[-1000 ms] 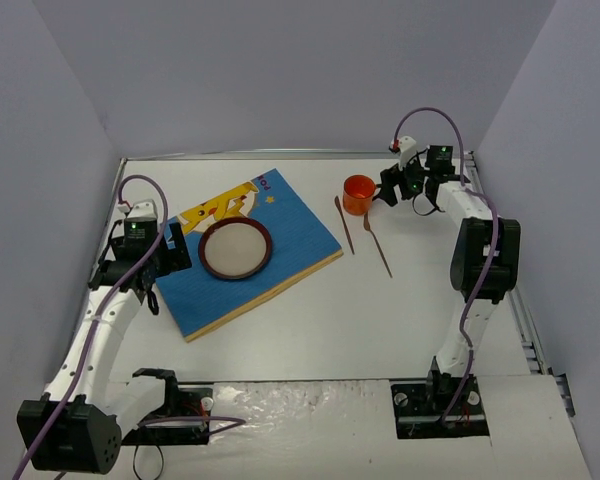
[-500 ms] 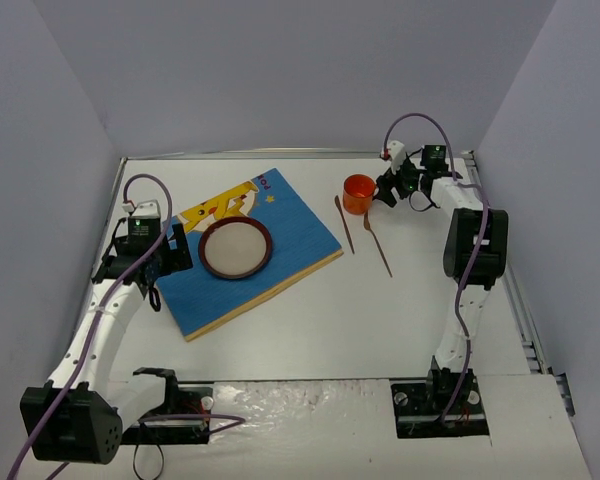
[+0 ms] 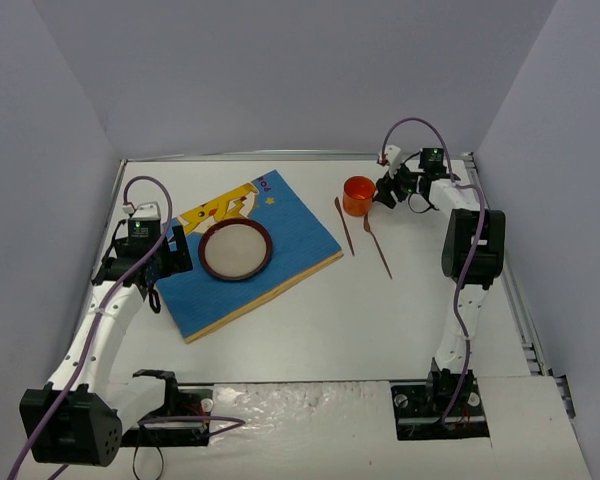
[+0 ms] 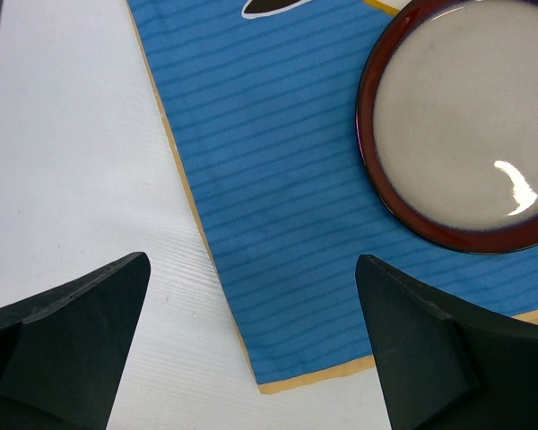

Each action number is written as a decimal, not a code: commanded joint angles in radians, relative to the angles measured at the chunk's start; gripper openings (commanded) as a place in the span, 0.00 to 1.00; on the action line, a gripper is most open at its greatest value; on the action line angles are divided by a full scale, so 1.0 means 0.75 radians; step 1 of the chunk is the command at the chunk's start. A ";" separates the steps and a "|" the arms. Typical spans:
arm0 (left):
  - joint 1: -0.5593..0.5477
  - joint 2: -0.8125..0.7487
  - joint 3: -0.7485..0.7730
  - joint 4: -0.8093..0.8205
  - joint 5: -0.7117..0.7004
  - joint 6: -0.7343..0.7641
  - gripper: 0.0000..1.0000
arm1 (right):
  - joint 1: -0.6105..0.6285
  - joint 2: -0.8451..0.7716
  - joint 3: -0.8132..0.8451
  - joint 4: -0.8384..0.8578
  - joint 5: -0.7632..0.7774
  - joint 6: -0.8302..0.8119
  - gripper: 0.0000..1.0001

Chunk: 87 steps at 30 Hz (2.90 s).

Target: Set the dinner table for one person

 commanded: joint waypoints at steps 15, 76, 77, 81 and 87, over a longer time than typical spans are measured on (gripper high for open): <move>0.010 -0.027 0.021 0.046 0.006 0.014 0.97 | 0.027 -0.287 -0.300 0.071 -0.034 0.027 0.25; 0.010 -0.045 0.017 0.041 0.024 0.016 0.97 | 0.115 -0.316 -0.296 0.035 -0.006 -0.039 0.21; 0.010 -0.045 0.017 0.041 0.024 0.014 0.97 | 0.118 -0.321 -0.308 0.074 0.001 -0.019 0.21; 0.010 -0.051 0.019 0.041 0.024 0.016 0.97 | 0.127 -0.352 -0.377 0.217 0.035 0.075 0.24; 0.010 -0.052 0.017 0.039 0.022 0.016 0.97 | 0.127 -0.358 -0.407 0.257 0.005 0.096 0.23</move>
